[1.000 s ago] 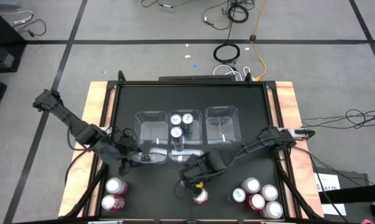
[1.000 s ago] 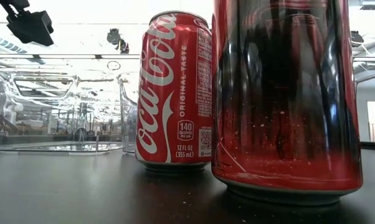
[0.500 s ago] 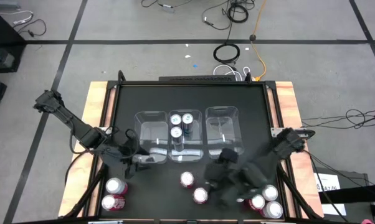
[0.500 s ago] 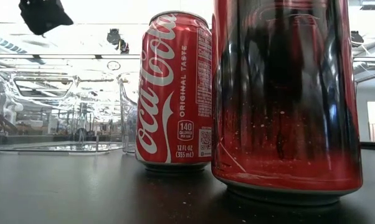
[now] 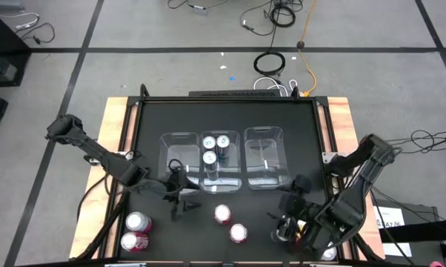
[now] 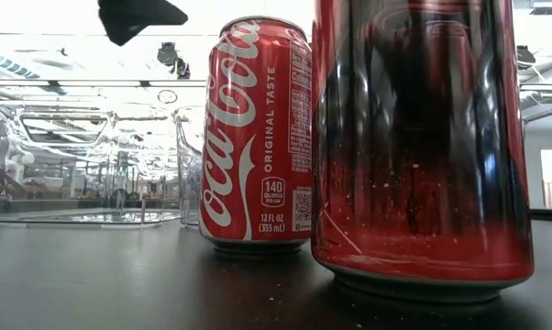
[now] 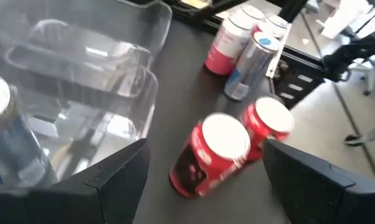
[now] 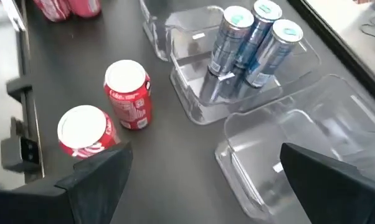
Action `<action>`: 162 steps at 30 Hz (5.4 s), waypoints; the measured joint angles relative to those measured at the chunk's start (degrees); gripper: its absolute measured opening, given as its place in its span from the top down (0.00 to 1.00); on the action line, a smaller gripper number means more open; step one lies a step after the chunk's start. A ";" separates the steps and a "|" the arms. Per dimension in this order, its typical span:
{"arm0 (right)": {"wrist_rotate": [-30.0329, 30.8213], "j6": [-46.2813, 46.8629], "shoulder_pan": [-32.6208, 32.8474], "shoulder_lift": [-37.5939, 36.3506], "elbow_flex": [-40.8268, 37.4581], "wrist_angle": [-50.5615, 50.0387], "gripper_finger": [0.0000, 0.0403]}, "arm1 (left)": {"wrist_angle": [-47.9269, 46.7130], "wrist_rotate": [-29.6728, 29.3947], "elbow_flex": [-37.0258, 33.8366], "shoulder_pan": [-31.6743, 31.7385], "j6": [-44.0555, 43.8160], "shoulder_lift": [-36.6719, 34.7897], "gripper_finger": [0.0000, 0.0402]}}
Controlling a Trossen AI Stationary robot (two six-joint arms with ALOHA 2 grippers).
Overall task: Sort soda cans
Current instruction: Put the red soda can into the left transparent bin
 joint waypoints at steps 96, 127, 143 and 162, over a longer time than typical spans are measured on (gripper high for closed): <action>-12.05 -16.96 0.18 -35.87 -51.00 50.07 0.01 | -40.54 19.79 53.79 6.97 18.97 46.07 0.21; -11.99 -16.96 0.18 -35.85 -51.00 50.97 0.01 | -43.65 20.73 53.17 6.91 17.42 46.37 0.03; -11.99 -16.98 0.18 -35.85 -51.00 50.99 0.01 | -43.32 20.72 53.27 6.91 15.97 46.27 0.05; -11.99 -17.32 0.18 -35.85 -51.00 50.88 0.01 | -43.98 21.79 53.35 6.95 14.11 45.72 0.21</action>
